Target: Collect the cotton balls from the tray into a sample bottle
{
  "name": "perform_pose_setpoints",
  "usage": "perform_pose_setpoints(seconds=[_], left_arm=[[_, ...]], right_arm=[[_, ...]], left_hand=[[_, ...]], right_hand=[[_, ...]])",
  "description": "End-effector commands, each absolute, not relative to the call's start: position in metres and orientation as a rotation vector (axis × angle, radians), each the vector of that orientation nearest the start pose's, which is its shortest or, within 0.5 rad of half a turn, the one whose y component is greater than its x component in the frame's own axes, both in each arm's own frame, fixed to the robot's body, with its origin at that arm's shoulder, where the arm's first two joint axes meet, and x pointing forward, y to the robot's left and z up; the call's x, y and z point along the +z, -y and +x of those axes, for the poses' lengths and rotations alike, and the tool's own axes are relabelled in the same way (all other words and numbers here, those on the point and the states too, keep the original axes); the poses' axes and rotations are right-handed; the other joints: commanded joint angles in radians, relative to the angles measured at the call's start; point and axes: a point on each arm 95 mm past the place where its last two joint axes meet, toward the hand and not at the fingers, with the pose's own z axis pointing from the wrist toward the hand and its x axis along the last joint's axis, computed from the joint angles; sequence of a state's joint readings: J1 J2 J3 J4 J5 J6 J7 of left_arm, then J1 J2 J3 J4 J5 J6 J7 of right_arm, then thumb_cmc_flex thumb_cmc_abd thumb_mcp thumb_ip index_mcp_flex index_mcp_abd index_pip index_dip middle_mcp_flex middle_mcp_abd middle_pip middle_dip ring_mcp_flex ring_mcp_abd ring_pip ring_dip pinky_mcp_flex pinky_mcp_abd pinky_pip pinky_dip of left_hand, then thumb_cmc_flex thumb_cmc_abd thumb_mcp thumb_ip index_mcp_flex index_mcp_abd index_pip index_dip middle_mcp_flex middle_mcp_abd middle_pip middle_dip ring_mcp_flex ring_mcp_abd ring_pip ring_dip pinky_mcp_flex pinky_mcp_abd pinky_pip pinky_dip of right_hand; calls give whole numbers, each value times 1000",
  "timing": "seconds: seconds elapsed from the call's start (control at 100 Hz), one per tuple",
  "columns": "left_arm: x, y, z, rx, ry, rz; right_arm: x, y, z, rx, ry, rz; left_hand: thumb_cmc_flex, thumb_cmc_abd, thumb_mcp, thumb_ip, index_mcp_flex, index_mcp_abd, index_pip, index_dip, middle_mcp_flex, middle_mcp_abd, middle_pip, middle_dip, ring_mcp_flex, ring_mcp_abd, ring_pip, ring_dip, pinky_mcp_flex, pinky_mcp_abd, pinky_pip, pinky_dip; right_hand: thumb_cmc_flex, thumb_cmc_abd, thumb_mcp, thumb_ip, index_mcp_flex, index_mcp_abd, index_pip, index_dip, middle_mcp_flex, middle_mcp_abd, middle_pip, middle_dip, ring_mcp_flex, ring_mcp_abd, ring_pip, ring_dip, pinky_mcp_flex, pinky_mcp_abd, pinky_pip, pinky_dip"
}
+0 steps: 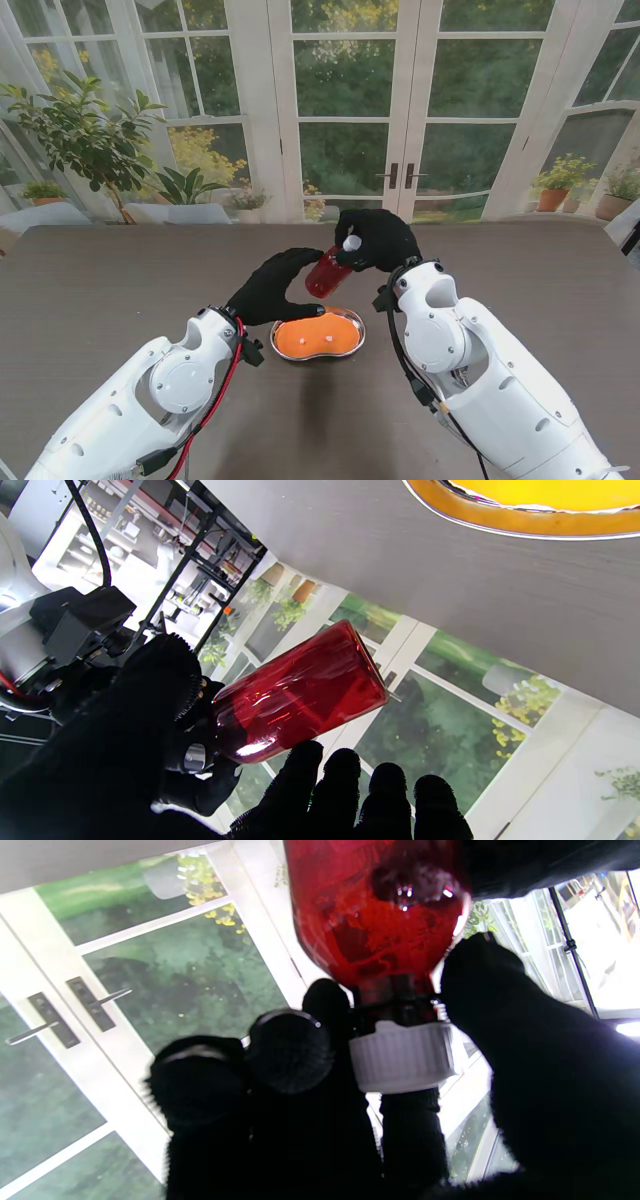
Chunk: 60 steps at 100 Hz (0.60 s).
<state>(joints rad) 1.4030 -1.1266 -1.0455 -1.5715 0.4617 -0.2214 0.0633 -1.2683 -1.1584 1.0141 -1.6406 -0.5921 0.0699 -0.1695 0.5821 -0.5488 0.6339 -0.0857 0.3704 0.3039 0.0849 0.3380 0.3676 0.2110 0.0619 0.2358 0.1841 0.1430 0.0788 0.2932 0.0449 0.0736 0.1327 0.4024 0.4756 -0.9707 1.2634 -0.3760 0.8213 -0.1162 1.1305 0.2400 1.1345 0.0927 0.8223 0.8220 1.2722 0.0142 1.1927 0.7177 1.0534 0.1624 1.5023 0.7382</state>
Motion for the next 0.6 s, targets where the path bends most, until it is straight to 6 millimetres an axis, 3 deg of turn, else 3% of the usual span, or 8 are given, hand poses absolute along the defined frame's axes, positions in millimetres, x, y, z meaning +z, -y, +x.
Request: perform_pose_setpoints(seconds=[0.0,0.4,0.51,0.59], left_arm=[[-281,79,420,-2161,-1362,-1404],[-282,86,432,-2150,-1309,-1395],[-283,89,434,-2158,-1280,-1390],[-284,93,436,-2182,-1250,-1400]], right_arm=[[-206,-93,447,2034,-1150,1243],[-198,-102,434,2094,-1138,1310],[-197,-104,431,2102,-1140,1324],[-198,-105,429,2111,-1140,1337]], left_hand=[[-22,-28,7,-44,-27,27,-20,-6,-30,6,-12,2,-21,-12,9,-11,-10,-40,-35,-15],[-15,-22,24,-41,-14,59,-19,-8,-12,41,-8,9,-3,26,26,-8,15,-9,-21,-16],[-10,-28,51,-39,3,63,-14,-8,6,50,-4,16,10,47,46,4,27,51,2,4],[0,-32,71,-38,17,61,-9,-7,19,51,0,21,27,62,57,12,36,59,17,18]], right_hand=[[117,62,75,47,34,5,115,25,43,-66,78,25,47,-54,28,15,36,-40,50,27],[120,71,71,51,30,15,110,33,38,-60,77,30,47,-48,29,16,32,-36,50,33],[121,74,69,52,28,20,108,38,37,-59,76,31,47,-50,27,15,31,-35,50,35],[121,76,69,53,28,20,107,39,36,-59,75,32,47,-52,27,15,30,-35,50,36]])
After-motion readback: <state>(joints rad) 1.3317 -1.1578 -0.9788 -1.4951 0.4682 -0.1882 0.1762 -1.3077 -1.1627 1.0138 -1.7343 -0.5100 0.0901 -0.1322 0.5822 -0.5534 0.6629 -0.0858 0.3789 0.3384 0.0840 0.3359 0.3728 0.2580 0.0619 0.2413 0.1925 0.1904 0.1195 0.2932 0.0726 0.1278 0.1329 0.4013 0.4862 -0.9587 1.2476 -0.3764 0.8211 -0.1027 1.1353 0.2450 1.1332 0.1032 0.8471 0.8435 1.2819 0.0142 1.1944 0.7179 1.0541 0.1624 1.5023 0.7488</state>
